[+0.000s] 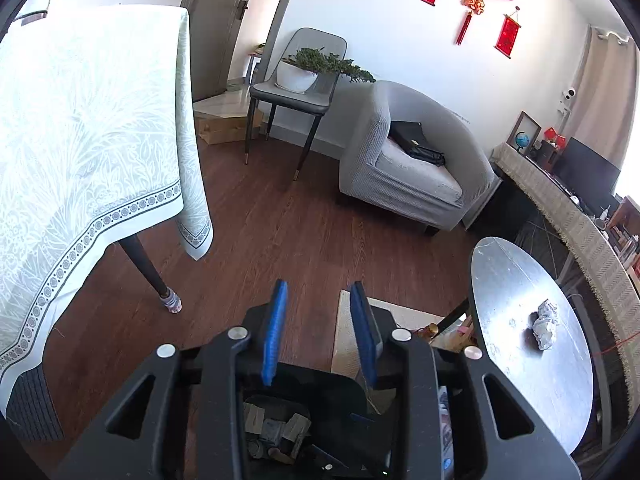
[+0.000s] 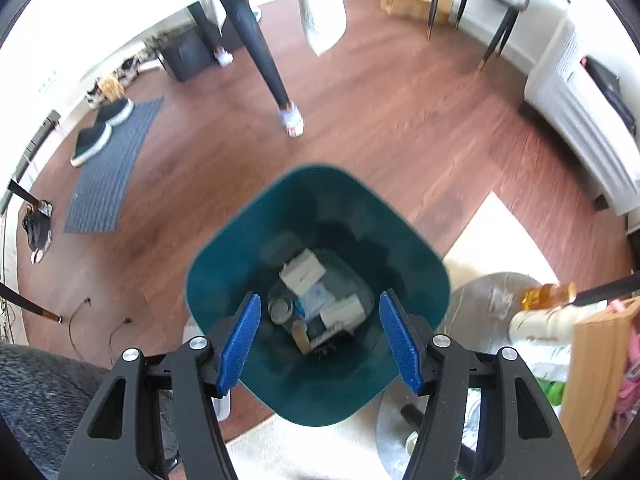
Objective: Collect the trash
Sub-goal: 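Move both grippers back to the table toward the crumpled paper balls, then close the left gripper on a crumpled white paper ball while the right approaches another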
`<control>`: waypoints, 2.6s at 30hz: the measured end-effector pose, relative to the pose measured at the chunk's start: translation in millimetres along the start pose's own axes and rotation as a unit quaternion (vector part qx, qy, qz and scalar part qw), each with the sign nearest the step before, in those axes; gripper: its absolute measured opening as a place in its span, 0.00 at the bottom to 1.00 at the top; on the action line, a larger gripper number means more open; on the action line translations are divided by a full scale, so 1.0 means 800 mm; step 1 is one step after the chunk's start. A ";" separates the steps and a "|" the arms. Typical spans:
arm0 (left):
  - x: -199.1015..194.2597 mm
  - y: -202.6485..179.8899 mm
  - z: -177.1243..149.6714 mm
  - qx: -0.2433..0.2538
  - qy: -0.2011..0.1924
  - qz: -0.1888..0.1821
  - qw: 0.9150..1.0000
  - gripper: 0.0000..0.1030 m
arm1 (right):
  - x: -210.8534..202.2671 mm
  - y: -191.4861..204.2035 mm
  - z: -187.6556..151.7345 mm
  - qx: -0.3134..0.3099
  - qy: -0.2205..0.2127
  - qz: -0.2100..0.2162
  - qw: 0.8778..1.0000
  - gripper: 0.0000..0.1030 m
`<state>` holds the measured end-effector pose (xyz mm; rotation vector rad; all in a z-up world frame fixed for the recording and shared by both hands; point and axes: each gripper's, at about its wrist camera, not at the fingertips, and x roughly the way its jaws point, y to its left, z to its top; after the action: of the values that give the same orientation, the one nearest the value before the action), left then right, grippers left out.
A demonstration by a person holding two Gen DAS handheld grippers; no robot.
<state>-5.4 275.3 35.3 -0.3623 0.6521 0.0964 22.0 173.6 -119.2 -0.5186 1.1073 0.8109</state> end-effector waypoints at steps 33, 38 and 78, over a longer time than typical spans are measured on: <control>0.028 -0.189 -0.032 0.113 0.002 -0.075 0.991 0.74 | -0.260 -0.241 -0.111 0.222 -0.224 -0.116 0.942 0.52; 0.048 -0.234 -0.048 0.148 0.020 -0.094 0.984 0.76 | -0.275 -0.271 -0.143 0.248 -0.233 -0.131 0.931 0.58; 0.171 -0.411 -0.125 0.221 0.133 -0.129 0.957 0.52 | -0.282 -0.381 -0.232 0.369 -0.236 -0.078 0.895 0.84</control>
<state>111.4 -71.0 -22.8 -0.0227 0.8633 -0.3506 106.9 -218.3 13.0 0.2285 0.8183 0.2956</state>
